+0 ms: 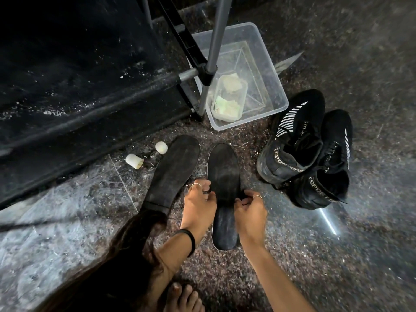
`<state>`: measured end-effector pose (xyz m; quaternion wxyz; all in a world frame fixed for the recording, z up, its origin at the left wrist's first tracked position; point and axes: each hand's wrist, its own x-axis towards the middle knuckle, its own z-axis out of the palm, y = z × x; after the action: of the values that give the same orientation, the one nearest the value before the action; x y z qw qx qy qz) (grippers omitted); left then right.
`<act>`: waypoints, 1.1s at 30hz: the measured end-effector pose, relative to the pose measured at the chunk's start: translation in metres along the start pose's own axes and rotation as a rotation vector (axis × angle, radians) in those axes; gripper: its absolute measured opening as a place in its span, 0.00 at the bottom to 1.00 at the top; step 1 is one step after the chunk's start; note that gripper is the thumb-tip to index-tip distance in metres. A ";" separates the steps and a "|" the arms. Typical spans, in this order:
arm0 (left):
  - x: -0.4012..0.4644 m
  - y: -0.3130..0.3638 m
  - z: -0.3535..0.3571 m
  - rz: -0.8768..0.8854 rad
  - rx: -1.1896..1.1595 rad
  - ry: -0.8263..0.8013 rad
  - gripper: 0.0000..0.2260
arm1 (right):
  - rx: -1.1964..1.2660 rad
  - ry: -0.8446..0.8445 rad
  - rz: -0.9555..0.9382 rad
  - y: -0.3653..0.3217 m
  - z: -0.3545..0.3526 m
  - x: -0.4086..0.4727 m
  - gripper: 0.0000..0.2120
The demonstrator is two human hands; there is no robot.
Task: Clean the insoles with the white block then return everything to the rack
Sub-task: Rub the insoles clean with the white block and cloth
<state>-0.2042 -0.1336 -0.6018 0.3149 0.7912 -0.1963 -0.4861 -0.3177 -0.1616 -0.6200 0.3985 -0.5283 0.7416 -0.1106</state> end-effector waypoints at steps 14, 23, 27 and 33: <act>-0.001 0.003 0.003 0.001 -0.021 -0.021 0.13 | 0.110 -0.021 0.060 -0.003 -0.003 0.001 0.12; 0.014 -0.004 -0.054 0.009 0.420 0.423 0.19 | 0.140 -0.014 0.078 -0.002 0.000 0.000 0.12; 0.014 -0.015 -0.060 -0.009 0.483 0.441 0.21 | 0.107 0.026 0.089 -0.004 0.001 0.000 0.13; 0.009 -0.025 -0.050 0.017 0.544 0.427 0.24 | 0.120 0.024 0.118 -0.004 0.004 0.000 0.14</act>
<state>-0.1550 -0.1060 -0.6083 0.1307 0.9283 -0.2550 -0.2369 -0.3126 -0.1625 -0.6203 0.4263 -0.4576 0.7681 -0.1375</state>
